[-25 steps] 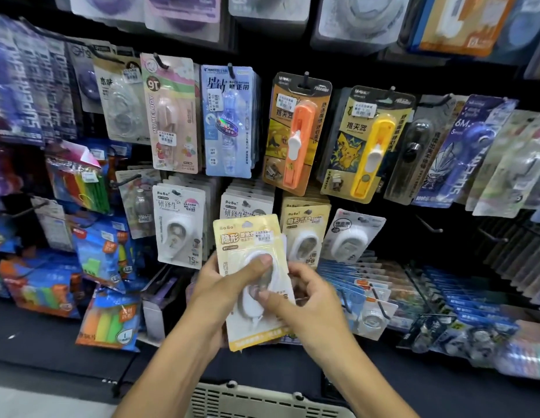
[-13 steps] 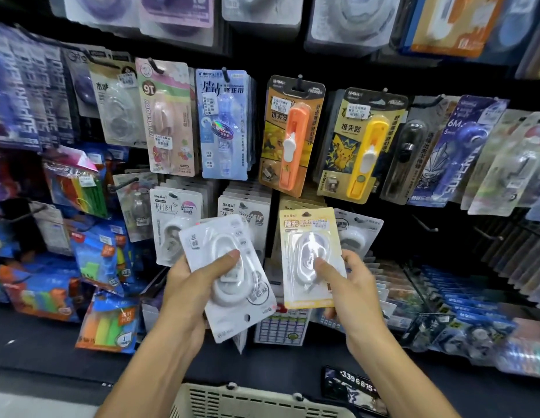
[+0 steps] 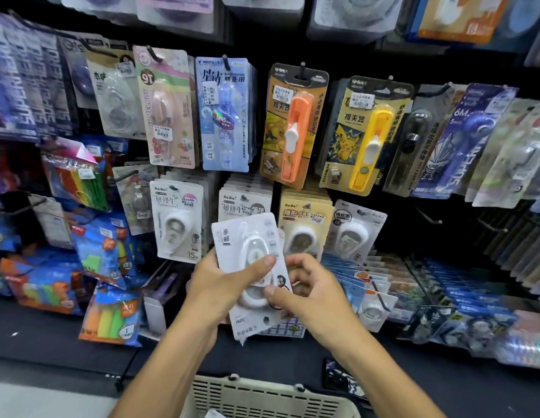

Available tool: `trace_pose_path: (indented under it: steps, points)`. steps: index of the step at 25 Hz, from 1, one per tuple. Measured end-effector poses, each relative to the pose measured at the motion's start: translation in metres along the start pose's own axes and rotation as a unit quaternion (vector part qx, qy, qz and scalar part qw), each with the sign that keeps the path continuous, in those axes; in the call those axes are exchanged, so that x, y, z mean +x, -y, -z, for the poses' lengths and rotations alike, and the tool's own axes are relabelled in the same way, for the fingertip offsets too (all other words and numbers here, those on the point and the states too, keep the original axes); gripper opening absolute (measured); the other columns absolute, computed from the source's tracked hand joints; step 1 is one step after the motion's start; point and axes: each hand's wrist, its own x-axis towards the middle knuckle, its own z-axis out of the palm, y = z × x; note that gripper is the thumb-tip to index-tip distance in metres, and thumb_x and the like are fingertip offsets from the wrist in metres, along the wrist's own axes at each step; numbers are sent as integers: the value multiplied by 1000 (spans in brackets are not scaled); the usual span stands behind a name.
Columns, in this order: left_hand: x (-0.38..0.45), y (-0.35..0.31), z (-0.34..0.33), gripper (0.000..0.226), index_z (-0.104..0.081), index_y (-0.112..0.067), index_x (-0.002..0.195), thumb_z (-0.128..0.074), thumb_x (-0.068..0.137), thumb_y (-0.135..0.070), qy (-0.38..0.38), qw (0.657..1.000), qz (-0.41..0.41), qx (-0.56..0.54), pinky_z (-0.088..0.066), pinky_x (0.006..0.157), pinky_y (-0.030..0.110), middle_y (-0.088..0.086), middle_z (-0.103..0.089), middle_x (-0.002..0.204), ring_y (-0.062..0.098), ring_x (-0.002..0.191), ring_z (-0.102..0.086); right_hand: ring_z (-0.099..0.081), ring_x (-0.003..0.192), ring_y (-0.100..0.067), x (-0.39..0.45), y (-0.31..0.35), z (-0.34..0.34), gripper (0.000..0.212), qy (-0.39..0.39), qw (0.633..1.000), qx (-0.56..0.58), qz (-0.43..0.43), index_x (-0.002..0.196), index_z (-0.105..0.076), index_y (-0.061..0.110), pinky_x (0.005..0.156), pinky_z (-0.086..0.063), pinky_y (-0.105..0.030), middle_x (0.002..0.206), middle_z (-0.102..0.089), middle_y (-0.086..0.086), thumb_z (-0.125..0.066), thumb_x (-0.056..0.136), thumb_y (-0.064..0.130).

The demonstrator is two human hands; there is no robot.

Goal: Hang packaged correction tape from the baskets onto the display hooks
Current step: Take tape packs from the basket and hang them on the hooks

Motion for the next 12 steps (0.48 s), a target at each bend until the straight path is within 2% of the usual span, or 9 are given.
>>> trace_pose_path:
  steps: [2, 4, 6, 8, 9, 11, 12]
  points:
    - [-1, 1, -2, 60, -76, -16, 104, -96, 49, -25, 54, 998, 37, -24, -64, 70, 36, 12, -79, 104, 31, 94, -77, -72, 75, -15, 4, 3, 3, 30, -37, 995, 88, -16, 110, -63, 17, 62, -55, -24, 91, -77, -3, -79, 84, 19]
    - [0, 2, 1, 73, -69, -13, 118, -97, 51, -9, 86, 992, 67, -63, -63, 80, 40, 14, -76, 114, 32, 104, -74, -70, 73, -16, 4, 2, 13, 26, -110, 979, 168, -35, 110, -62, 17, 60, -54, -30, 89, -76, -7, -74, 88, 16]
    - [1, 2, 2, 75, -64, -16, 126, -89, 57, -5, 110, 988, 69, -82, -62, 85, 43, 11, -75, 120, 31, 110, -72, -67, 64, -15, 3, -1, 26, 26, -112, 971, 208, -43, 109, -62, 18, 53, -52, -29, 82, -74, -4, -70, 87, 9]
    - [0, 2, 0, 75, -63, -17, 129, -87, 59, -3, 127, 985, 71, -92, -58, 92, 46, 12, -74, 122, 31, 111, -71, -66, 61, -14, 2, 1, 38, 31, -107, 969, 223, -19, 105, -64, 17, 49, -53, -27, 78, -73, -4, -72, 77, 7]
    - [-1, 2, 0, 74, -64, -15, 128, -88, 59, -2, 127, 984, 75, -101, -59, 90, 44, 13, -74, 121, 31, 107, -73, -67, 62, -13, 3, 3, 46, 33, -134, 964, 230, 1, 103, -65, 17, 49, -54, -26, 77, -73, -4, -73, 72, 9]
    - [-1, -1, 2, 63, -68, -12, 125, -83, 65, -1, 110, 983, 79, -123, -63, 75, 38, 17, -74, 118, 29, 95, -75, -69, 62, -12, 5, 10, 68, 33, -198, 944, 260, 45, 100, -64, 16, 52, -57, -26, 76, -74, -4, -73, 69, 11]
    - [0, -4, 4, 55, -69, -11, 124, -78, 70, -1, 94, 984, 80, -125, -62, 66, 35, 17, -75, 115, 27, 90, -76, -69, 61, -12, 4, 15, 79, 32, -202, 939, 270, 66, 98, -64, 17, 52, -57, -26, 75, -75, -3, -74, 69, 11]
